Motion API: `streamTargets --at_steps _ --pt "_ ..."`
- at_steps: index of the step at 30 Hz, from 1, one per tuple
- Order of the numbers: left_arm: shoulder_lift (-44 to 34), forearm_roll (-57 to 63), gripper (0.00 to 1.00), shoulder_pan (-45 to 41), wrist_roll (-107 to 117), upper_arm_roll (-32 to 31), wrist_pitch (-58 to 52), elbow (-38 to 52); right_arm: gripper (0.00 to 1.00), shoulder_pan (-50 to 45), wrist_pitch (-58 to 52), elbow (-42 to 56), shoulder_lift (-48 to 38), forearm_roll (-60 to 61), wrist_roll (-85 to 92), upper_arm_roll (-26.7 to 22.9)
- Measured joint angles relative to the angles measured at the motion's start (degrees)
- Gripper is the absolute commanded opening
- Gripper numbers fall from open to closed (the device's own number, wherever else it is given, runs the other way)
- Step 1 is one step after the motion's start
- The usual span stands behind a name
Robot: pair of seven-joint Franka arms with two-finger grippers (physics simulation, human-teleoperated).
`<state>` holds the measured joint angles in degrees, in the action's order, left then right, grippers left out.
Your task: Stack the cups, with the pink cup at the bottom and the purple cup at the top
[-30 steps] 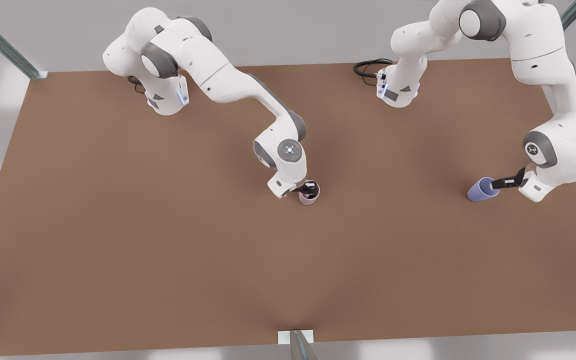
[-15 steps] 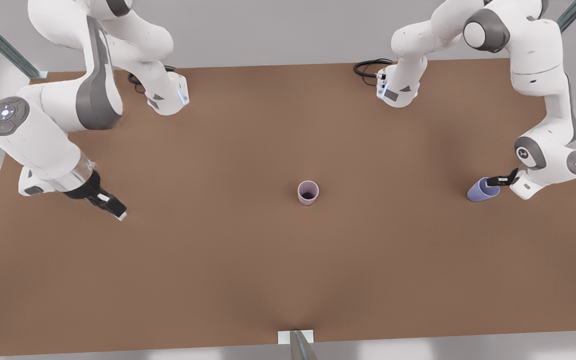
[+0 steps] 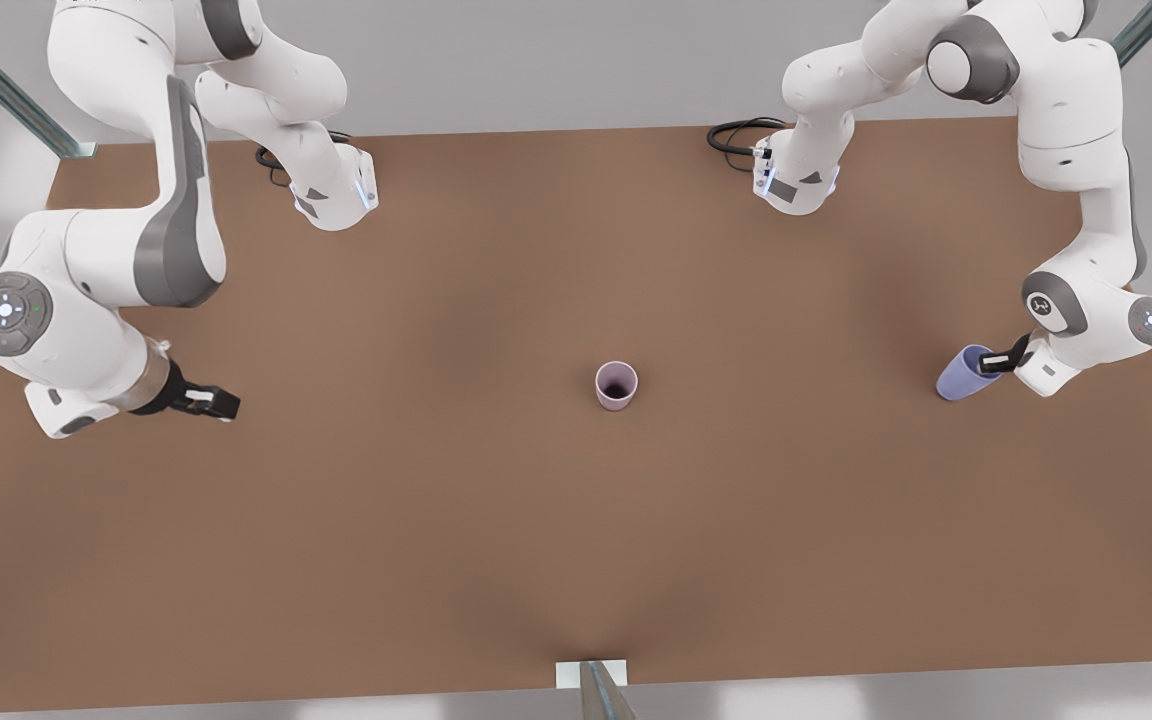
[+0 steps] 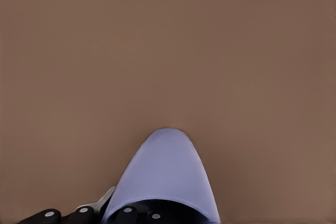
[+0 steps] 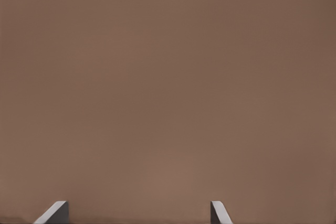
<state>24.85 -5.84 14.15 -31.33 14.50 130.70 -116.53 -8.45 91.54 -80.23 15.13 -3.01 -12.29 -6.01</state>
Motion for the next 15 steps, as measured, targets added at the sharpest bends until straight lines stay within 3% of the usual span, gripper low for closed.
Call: streamTargets --at_steps 7,11,15 --pt "-3.17 -0.02 0.21 -3.22 0.5 -1.45 -0.39 0.55 1.0 0.74 1.17 2.72 0.99 1.58 5.48 0.47" --pt "-8.74 -0.04 0.21 -18.26 4.68 -1.52 -2.48 2.32 1.0 0.96 1.45 7.69 1.23 1.63 7.8 0.26" --pt "-7.82 0.05 0.21 -28.53 12.91 -5.02 -6.65 9.5 1.0 1.11 1.6 8.26 1.69 1.54 9.6 0.13"
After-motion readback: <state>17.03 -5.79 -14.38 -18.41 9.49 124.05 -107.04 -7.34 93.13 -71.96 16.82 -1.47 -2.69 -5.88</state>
